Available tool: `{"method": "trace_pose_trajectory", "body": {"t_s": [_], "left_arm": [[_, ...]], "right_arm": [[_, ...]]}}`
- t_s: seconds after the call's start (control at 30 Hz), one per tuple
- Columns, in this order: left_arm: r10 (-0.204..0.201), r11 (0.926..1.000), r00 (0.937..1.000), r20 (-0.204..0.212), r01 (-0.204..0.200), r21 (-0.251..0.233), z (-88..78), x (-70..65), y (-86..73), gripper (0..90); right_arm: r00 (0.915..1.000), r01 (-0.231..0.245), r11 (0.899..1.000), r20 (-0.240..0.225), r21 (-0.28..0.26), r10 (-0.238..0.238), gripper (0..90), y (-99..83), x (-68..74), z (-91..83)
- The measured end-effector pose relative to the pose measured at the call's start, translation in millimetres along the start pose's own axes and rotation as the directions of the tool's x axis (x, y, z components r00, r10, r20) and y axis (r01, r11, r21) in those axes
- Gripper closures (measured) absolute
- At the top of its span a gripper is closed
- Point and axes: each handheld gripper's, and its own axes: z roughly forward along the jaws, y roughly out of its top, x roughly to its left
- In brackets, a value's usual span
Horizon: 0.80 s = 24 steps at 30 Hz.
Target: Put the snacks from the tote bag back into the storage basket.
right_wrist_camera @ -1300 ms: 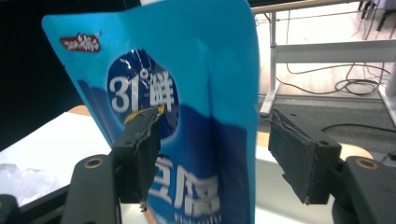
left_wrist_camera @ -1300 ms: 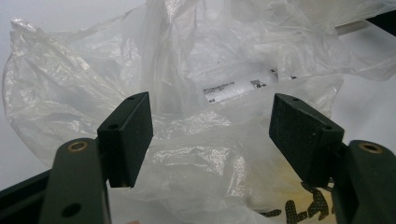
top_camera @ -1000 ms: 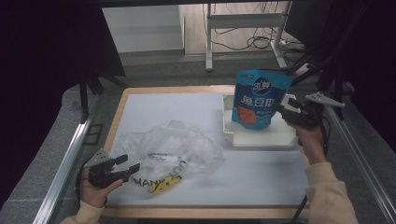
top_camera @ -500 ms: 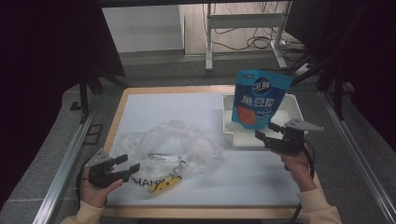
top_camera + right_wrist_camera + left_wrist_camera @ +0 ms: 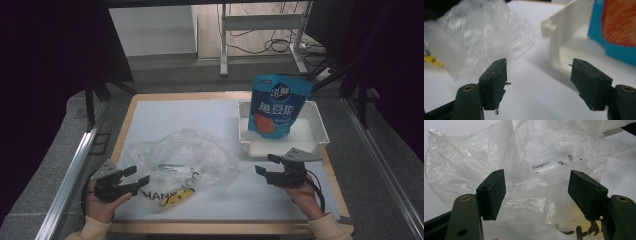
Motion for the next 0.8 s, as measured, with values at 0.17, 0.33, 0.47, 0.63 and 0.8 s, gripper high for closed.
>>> {"method": "trace_pose_trajectory", "body": {"t_s": [0.17, 0.33, 0.47, 0.63, 0.8], "left_arm": [[0.002, 1.0000, 1.0000, -0.001, -0.002, 0.002, 0.1, 0.2, -0.1, 30.6], [0.002, 1.0000, 1.0000, -0.001, -0.002, 0.003, 0.3, 0.5, -0.1, 30.6], [0.004, 1.0000, 1.0000, -0.002, -0.004, 0.004, 0.2, 0.3, -0.2, 30.6], [0.004, 1.0000, 1.0000, -0.002, -0.004, 0.008, 0.2, 0.6, -0.3, 30.6], [0.004, 0.9999, 1.0000, -0.002, -0.004, 0.010, 0.9, 0.6, -0.2, 30.6]], "right_arm": [[0.9999, -0.009, 1.000, -0.012, 0.023, 0.010, 29.2, -5.2, 1.0, 7.1], [0.9996, -0.029, 0.999, -0.005, 0.013, 0.029, 29.1, -6.4, -3.0, 6.2], [0.9996, -0.029, 0.999, -0.004, 0.029, 0.029, 29.1, -8.7, -3.6, 8.4], [0.9997, -0.022, 0.999, -0.010, 0.030, 0.023, 29.1, -8.1, -1.9, 8.7], [0.9997, -0.023, 0.999, -0.006, 0.034, 0.024, 29.0, -8.5, -2.8, 8.8]]}}
